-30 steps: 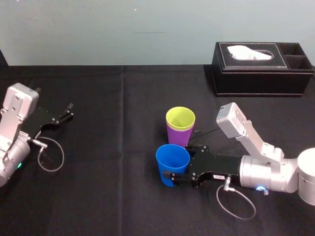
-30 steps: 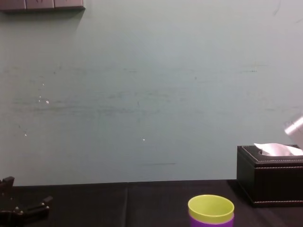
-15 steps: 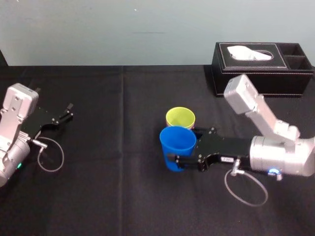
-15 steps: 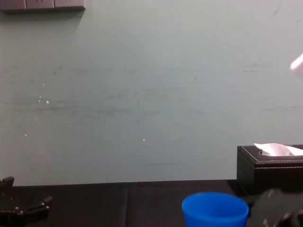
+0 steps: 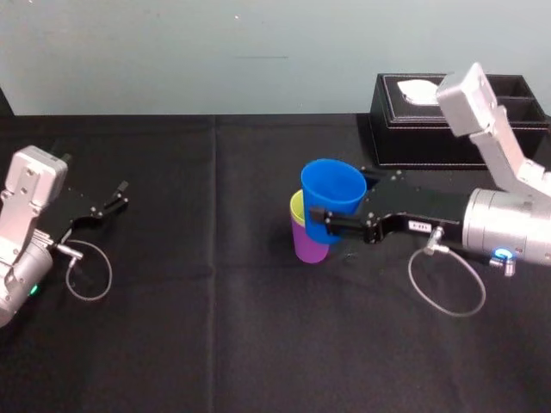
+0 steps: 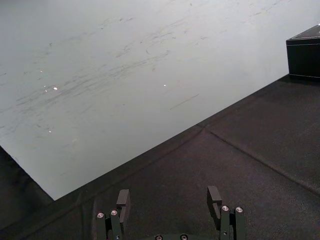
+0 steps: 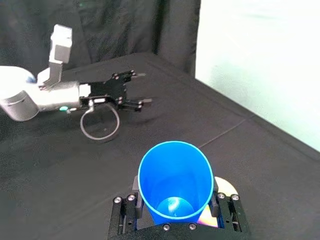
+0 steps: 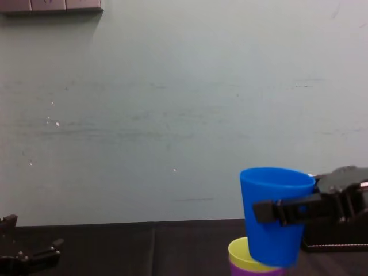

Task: Stack the three plastic cups sequentially using one hand.

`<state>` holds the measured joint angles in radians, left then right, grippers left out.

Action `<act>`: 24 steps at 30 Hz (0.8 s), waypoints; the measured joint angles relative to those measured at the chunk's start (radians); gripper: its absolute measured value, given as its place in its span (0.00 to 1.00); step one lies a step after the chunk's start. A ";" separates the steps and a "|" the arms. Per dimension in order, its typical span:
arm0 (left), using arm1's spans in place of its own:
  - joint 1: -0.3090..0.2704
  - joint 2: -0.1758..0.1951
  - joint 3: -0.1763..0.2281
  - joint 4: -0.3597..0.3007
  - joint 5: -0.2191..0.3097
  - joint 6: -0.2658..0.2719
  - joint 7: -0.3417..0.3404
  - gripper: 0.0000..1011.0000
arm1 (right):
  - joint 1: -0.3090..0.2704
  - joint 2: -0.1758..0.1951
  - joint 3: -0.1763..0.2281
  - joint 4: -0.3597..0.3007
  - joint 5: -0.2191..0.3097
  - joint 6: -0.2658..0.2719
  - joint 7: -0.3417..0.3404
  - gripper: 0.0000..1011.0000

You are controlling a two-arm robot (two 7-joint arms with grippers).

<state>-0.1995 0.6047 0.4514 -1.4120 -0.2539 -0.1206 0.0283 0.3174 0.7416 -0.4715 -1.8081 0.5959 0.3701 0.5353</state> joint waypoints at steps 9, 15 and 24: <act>0.000 0.000 0.000 0.000 0.000 0.000 0.000 1.00 | 0.052 -0.024 -0.016 0.059 0.014 -0.002 -0.012 0.72; 0.000 0.000 0.000 0.000 0.000 0.000 0.000 1.00 | 0.090 -0.045 -0.044 0.109 0.001 -0.003 -0.014 0.72; 0.000 0.000 0.000 0.000 0.000 0.000 0.000 1.00 | 0.142 -0.081 -0.081 0.187 -0.028 -0.009 -0.006 0.72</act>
<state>-0.1996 0.6047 0.4514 -1.4120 -0.2539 -0.1205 0.0282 0.4592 0.6608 -0.5529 -1.6208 0.5681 0.3614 0.5297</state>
